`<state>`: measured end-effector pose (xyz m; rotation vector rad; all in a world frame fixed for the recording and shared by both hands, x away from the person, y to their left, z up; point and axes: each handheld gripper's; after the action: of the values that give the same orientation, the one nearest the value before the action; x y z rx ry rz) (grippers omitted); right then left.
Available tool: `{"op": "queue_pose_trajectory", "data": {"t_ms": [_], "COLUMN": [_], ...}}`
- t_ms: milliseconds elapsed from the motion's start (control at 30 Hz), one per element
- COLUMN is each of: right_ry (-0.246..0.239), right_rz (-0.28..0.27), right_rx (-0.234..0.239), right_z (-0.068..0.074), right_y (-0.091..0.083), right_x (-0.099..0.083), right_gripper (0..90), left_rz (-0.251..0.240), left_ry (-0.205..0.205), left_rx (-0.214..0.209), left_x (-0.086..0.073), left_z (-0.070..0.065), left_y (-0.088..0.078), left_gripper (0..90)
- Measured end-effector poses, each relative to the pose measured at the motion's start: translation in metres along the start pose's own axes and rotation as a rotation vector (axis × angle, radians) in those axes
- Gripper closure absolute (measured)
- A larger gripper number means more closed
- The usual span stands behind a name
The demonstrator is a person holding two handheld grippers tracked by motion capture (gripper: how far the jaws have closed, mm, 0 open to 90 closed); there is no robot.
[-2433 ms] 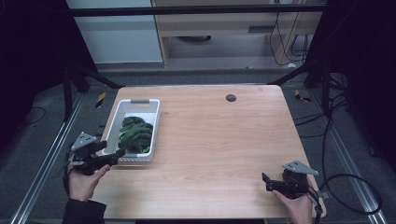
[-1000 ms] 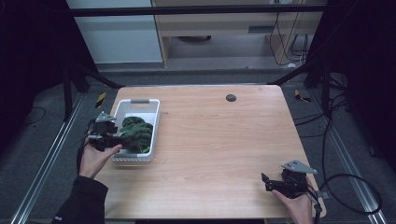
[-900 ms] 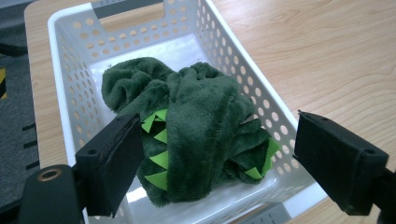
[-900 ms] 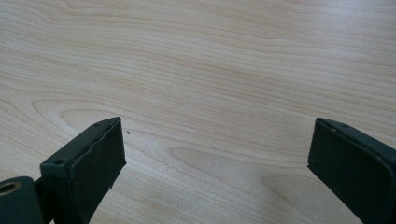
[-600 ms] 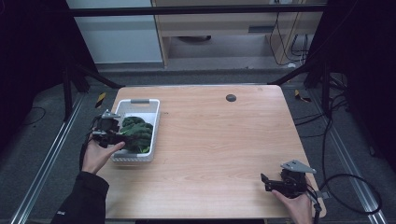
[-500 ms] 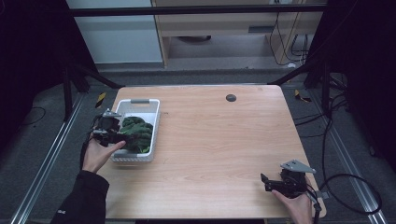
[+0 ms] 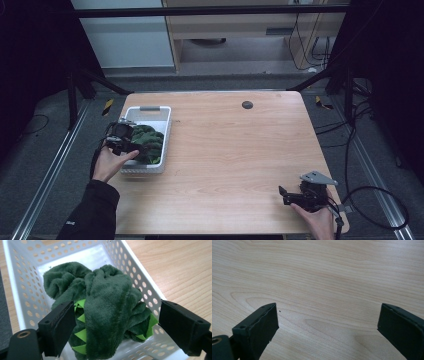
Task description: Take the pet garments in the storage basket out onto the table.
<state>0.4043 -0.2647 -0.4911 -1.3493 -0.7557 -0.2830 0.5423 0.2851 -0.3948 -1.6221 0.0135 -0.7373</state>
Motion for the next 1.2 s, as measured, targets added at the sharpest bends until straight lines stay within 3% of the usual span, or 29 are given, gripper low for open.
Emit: {"op": "queue_pose_trajectory", "data": {"t_ms": [767, 967, 1200], "right_ry": [-0.019, -0.026, -0.028], "right_rz": [0.017, 0.018, 0.028], "right_rx": [0.001, -0.004, -0.004], "right_z": [0.000, 0.001, 0.001], "right_y": [0.003, 0.003, 0.004], "right_x": [0.000, 0.000, 0.000], "right_gripper": [2.6, 2.5, 2.4], "left_rz": [0.086, 0.113, 0.144], "left_ry": [-0.019, -0.018, -0.012], "left_rx": [0.006, 0.010, 0.000], "left_x": [0.007, 0.006, 0.005], "left_z": [0.006, 0.007, 0.008], "left_y": [0.025, 0.034, 0.039], "left_gripper": [15.3, 20.8, 35.8]}}
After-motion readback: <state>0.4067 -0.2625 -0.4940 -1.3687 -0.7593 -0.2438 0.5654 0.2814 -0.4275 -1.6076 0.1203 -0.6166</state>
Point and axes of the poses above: each handheld gripper's, and its own axes: y roughly forward along the jaws, x roughly out of its top, z roughly to its left, and after that the axes turned 11 degrees about z, right-handed
